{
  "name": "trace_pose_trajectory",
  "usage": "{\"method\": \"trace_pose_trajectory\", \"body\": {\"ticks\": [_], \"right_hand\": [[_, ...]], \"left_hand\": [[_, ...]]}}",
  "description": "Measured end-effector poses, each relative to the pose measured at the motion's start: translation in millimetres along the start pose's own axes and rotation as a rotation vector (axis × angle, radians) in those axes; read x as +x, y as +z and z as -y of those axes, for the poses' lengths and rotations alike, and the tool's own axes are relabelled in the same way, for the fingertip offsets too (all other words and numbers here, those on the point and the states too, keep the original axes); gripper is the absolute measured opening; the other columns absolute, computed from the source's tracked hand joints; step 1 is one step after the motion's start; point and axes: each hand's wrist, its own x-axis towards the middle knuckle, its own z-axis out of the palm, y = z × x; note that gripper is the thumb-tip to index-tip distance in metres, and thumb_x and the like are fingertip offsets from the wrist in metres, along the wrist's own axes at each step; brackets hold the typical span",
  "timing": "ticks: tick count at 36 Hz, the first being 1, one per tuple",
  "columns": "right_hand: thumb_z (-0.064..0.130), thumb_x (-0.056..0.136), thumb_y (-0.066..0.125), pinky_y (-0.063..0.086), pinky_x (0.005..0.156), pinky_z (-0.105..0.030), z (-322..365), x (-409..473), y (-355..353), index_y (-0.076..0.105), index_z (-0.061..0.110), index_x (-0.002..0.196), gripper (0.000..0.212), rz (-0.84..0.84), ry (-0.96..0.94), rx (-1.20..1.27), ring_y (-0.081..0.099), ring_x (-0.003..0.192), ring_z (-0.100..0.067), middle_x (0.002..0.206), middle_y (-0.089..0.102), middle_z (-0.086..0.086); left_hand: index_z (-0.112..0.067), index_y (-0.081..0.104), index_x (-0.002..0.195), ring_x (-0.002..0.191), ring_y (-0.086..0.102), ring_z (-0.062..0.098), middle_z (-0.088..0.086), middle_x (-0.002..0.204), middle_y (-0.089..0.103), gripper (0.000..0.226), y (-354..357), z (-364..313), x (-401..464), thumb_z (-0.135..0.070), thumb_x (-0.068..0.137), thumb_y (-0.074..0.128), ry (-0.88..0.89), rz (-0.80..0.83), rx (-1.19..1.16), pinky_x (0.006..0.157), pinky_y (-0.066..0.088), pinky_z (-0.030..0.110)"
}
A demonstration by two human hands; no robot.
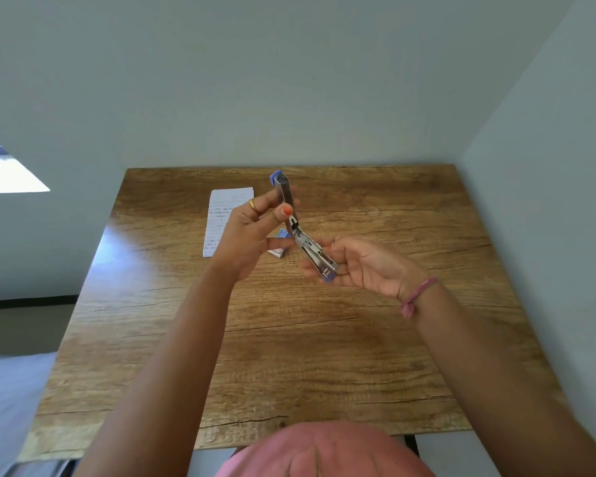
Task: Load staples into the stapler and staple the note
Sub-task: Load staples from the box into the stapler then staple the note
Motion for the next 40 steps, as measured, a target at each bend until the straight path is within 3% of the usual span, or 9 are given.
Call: {"method": "trace_pose_trajectory", "body": {"ticks": [9, 13, 16, 20, 27, 30, 34, 40], "right_hand": [[0.029, 0.1, 0.033, 0.054, 0.089, -0.038, -5, 8, -2, 0.06, 0.006, 0.126, 0.044, -0.057, -0.036, 0.167, 0.064, 0.111, -0.034, 0.124, 0.064, -0.022], [0.03, 0.101, 0.035, 0.056, 0.084, -0.036, -10, 8, -2, 0.061, 0.003, 0.126, 0.046, -0.103, -0.083, 0.22, 0.066, 0.1, -0.028, 0.125, 0.064, -0.021], [0.027, 0.101, 0.036, 0.057, 0.081, -0.034, -16, 10, -3, 0.058, -0.001, 0.127, 0.044, -0.157, -0.163, 0.321, 0.061, 0.107, -0.033, 0.127, 0.062, -0.023], [0.022, 0.1, 0.036, 0.059, 0.078, -0.029, -22, 13, -3, 0.062, 0.0, 0.119, 0.039, -0.186, -0.268, 0.45, 0.07, 0.095, -0.026, 0.117, 0.068, -0.02], [0.014, 0.096, 0.046, 0.057, 0.085, -0.029, -28, 23, 9, 0.059, -0.001, 0.123, 0.033, -0.232, -0.376, 0.467, 0.069, 0.102, -0.026, 0.117, 0.068, -0.022], [0.007, 0.087, 0.058, 0.056, 0.086, -0.027, -28, 28, 21, 0.06, 0.001, 0.122, 0.035, -0.265, -0.436, 0.459, 0.069, 0.105, -0.025, 0.118, 0.068, -0.019], [-0.001, 0.09, 0.058, 0.054, 0.089, -0.026, -32, 37, 39, 0.056, 0.006, 0.129, 0.039, -0.289, -0.491, 0.399, 0.064, 0.115, -0.022, 0.124, 0.067, -0.01], [0.001, 0.081, 0.072, 0.057, 0.079, -0.032, -42, 50, 56, 0.045, 0.013, 0.135, 0.061, -0.358, -0.483, 0.372, 0.069, 0.099, -0.019, 0.118, 0.069, -0.007]], "left_hand": [[-0.021, 0.07, 0.11, 0.092, 0.067, 0.013, -0.003, 0.099, 0.072, 0.03, -11, 0, -3, -0.017, 0.081, 0.067, -0.001, -0.028, -0.017, 0.068, 0.059, 0.036], [-0.024, 0.072, 0.108, 0.094, 0.067, 0.017, 0.0, 0.097, 0.071, 0.029, -17, 5, -7, -0.017, 0.081, 0.067, -0.011, -0.055, -0.024, 0.073, 0.06, 0.04], [-0.021, 0.071, 0.109, 0.091, 0.069, 0.018, 0.001, 0.095, 0.071, 0.029, -20, 10, -10, -0.017, 0.08, 0.068, -0.027, -0.105, -0.008, 0.071, 0.06, 0.036], [-0.014, 0.067, 0.115, 0.094, 0.071, 0.025, 0.012, 0.11, 0.064, 0.038, -23, 16, -14, -0.019, 0.078, 0.069, -0.062, -0.15, -0.009, 0.069, 0.06, 0.035], [-0.015, 0.071, 0.11, 0.09, 0.072, 0.028, 0.01, 0.107, 0.068, 0.037, -26, 22, -18, -0.024, 0.074, 0.075, -0.116, -0.197, 0.001, 0.065, 0.059, 0.037], [-0.02, 0.072, 0.109, 0.089, 0.072, 0.025, 0.002, 0.105, 0.073, 0.033, -21, 25, -20, -0.024, 0.077, 0.075, -0.147, -0.189, 0.057, 0.063, 0.058, 0.033], [-0.024, 0.073, 0.106, 0.091, 0.071, 0.022, 0.004, 0.105, 0.073, 0.023, -11, 28, -23, -0.019, 0.084, 0.072, -0.165, -0.197, 0.065, 0.066, 0.059, 0.036], [-0.025, 0.076, 0.097, 0.077, 0.071, 0.019, 0.005, 0.086, 0.073, 0.017, 3, 36, -25, -0.016, 0.083, 0.074, -0.178, -0.243, 0.142, 0.072, 0.06, 0.045]]}}
